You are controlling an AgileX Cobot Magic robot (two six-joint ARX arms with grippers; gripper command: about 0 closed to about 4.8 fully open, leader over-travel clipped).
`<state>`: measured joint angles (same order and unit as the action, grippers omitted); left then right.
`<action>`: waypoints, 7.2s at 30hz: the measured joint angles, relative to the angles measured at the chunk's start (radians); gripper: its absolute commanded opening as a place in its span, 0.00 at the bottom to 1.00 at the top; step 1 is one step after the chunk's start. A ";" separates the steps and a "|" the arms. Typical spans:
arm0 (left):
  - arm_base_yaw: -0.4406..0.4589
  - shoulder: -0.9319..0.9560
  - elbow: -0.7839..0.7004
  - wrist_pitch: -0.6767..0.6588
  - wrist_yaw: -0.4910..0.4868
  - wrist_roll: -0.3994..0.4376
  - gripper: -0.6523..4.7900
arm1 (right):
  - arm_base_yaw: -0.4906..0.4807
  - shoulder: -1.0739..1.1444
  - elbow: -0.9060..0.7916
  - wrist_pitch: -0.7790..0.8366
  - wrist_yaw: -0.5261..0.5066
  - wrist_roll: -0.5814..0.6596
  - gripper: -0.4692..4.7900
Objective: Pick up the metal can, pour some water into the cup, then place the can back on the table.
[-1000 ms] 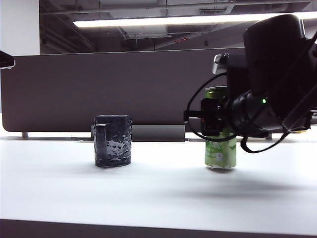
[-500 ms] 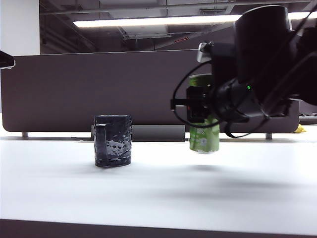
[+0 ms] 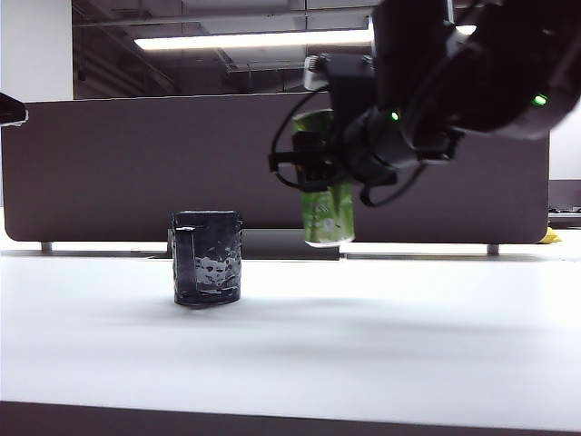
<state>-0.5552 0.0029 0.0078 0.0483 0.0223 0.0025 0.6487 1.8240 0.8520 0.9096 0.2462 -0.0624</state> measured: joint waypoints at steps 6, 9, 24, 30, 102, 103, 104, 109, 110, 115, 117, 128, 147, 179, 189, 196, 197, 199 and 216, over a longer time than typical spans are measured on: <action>0.000 0.000 0.000 0.000 0.000 0.000 0.11 | 0.000 0.002 0.085 -0.093 -0.057 -0.050 0.49; 0.000 0.000 0.000 0.000 0.000 0.000 0.11 | 0.000 0.003 0.114 -0.115 -0.066 -0.069 0.49; 0.000 0.000 0.000 0.000 0.000 0.000 0.11 | 0.004 0.082 0.257 -0.266 -0.172 -0.172 0.49; 0.000 0.000 0.000 0.000 0.000 0.000 0.11 | 0.009 0.089 0.267 -0.282 -0.179 -0.243 0.49; 0.005 0.000 0.000 0.000 0.000 0.000 0.11 | 0.007 0.095 0.303 -0.403 -0.246 -0.708 0.49; 0.005 0.000 0.000 0.000 0.000 0.000 0.11 | 0.007 0.095 0.303 -0.403 -0.246 -0.717 0.49; 0.005 0.000 0.000 0.000 0.000 0.000 0.11 | 0.007 0.095 0.303 -0.403 -0.246 -0.721 0.49; 0.013 0.000 0.000 0.000 0.000 0.000 0.11 | 0.007 0.095 0.303 -0.403 -0.246 -0.743 0.49; 0.021 0.000 0.000 0.000 0.000 0.000 0.11 | 0.007 0.095 0.303 -0.403 -0.246 -0.746 0.49; 0.091 0.000 0.000 0.000 0.000 0.000 0.11 | 0.007 0.095 0.303 -0.403 -0.243 -0.764 0.49; 0.125 0.000 0.000 0.000 0.000 0.000 0.11 | 0.007 0.095 0.303 -0.403 -0.242 -0.775 0.49; 0.150 0.000 0.000 0.000 0.000 0.000 0.11 | 0.007 0.095 0.303 -0.377 -0.240 -0.834 0.49; 0.150 0.000 0.000 0.000 0.000 0.000 0.11 | 0.015 0.121 0.390 -0.427 -0.203 -0.917 0.49; 0.150 0.000 0.000 0.000 0.000 0.000 0.11 | 0.019 0.121 0.388 -0.460 -0.152 -1.039 0.49; 0.150 0.000 0.000 0.000 0.000 0.000 0.11 | 0.023 0.121 0.388 -0.460 -0.135 -1.062 0.49; 0.150 0.000 0.000 0.000 0.000 0.000 0.11 | 0.025 0.121 0.388 -0.460 -0.135 -1.065 0.49; 0.150 0.000 0.000 0.000 0.000 0.000 0.11 | 0.025 0.121 0.388 -0.460 -0.135 -1.066 0.49; 0.150 0.000 0.000 0.000 0.000 0.000 0.11 | 0.026 0.121 0.388 -0.460 -0.135 -1.069 0.49; 0.150 0.000 0.000 0.000 0.000 0.000 0.11 | 0.030 0.121 0.388 -0.460 -0.134 -1.090 0.49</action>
<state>-0.4049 0.0029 0.0074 0.0486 0.0219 0.0025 0.6788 1.9446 1.2400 0.4500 0.1127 -1.1526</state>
